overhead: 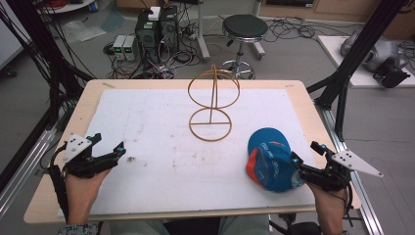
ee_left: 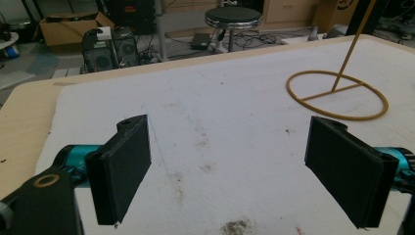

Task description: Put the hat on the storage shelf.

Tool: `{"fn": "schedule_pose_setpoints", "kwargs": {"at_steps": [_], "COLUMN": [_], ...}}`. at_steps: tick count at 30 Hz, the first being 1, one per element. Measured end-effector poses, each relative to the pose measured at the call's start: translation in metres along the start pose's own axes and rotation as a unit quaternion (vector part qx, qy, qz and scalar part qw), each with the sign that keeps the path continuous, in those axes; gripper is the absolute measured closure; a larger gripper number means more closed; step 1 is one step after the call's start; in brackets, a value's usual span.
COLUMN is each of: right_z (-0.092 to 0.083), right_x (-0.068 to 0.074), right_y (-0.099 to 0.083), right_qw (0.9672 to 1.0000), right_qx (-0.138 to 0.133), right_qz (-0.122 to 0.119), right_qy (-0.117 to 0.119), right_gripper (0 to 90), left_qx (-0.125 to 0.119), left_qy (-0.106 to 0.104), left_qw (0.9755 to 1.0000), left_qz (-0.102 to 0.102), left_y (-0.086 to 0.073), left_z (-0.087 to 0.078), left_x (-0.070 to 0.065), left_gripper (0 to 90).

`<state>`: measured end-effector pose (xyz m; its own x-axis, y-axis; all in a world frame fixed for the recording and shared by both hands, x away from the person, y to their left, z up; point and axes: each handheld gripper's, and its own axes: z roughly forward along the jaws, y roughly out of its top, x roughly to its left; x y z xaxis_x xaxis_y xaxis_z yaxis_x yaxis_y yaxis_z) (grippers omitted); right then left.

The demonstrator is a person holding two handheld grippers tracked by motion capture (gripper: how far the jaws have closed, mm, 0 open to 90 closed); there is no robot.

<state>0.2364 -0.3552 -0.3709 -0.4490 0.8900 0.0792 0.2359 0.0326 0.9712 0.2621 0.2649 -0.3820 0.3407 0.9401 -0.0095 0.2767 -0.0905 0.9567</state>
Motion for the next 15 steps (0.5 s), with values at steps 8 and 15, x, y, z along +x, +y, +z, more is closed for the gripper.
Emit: {"fn": "schedule_pose_setpoints", "kwargs": {"at_steps": [8,15], "right_z": [-0.001,0.004], "right_x": [0.007,0.011], "right_y": [-0.01,-0.018], "right_qw": [0.9998,0.9995], "right_qx": [0.009,0.023], "right_qz": [-0.002,-0.011], "right_qy": [0.015,0.021], "right_gripper": [18.6,25.8], "left_qx": [0.0,0.003], "left_qy": [0.0,-0.002], "left_qw": [1.0,1.0], "left_qz": [0.0,0.001], "left_y": [0.0,-0.001], "left_z": [0.001,0.002], "left_x": [0.0,-0.001], "left_gripper": [17.6,17.6]}}
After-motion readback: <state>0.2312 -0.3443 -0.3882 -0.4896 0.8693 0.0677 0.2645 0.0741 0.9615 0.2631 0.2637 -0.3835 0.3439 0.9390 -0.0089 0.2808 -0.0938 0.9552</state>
